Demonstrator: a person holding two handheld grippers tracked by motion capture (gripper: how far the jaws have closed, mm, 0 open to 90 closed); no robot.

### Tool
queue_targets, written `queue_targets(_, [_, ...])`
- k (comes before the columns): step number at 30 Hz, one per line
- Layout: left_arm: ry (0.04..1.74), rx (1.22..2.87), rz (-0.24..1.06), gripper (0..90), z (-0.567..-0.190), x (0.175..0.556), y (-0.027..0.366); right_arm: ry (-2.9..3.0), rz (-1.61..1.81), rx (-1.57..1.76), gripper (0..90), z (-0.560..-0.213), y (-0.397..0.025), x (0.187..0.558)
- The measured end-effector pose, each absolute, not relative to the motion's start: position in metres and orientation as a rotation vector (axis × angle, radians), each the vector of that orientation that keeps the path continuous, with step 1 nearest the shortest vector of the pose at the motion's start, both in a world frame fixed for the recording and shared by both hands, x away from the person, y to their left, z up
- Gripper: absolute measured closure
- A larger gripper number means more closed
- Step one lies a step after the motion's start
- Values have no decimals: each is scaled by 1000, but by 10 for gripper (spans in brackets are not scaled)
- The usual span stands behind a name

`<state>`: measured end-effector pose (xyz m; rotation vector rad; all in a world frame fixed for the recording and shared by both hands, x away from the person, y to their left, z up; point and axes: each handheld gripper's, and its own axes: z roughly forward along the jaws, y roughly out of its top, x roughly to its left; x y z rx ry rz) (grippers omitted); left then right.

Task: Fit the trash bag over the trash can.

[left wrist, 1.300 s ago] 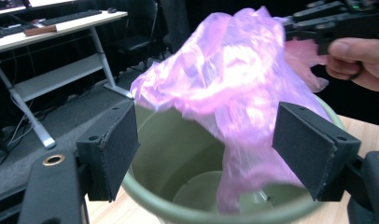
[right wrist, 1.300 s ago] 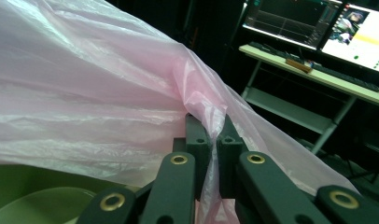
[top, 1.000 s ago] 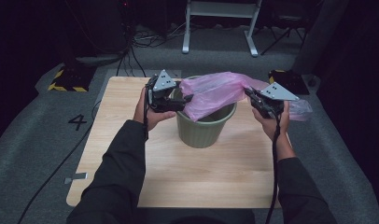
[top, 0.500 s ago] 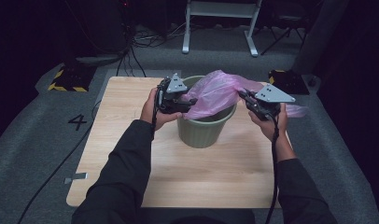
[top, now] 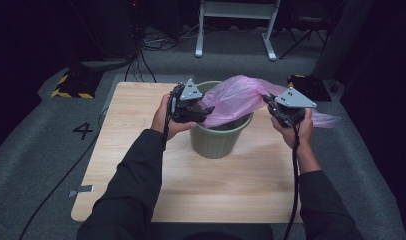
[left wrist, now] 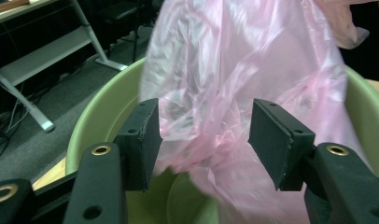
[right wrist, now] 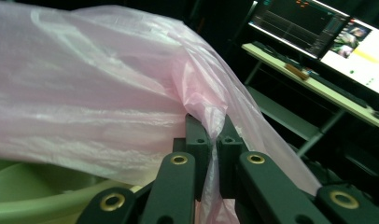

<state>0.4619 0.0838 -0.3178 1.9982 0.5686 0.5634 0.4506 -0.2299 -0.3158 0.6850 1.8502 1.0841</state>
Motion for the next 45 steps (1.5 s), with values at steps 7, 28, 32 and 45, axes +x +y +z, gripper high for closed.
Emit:
queue_targets(7, [539, 2009, 562, 428, -317, 458, 75, 1838, 1088, 684, 873, -316, -227, 451])
queue_targets(28, [506, 2076, 666, 509, -318, 452, 47, 2054, 1150, 369, 861, -317, -183, 427])
queue_targets(32, [484, 2100, 691, 713, -318, 451, 46, 2071, 1159, 346, 825, -315, -178, 424])
queue_targets(45, [499, 2103, 695, 895, -321, 457, 62, 2107, 1260, 460, 462, -315, -197, 423])
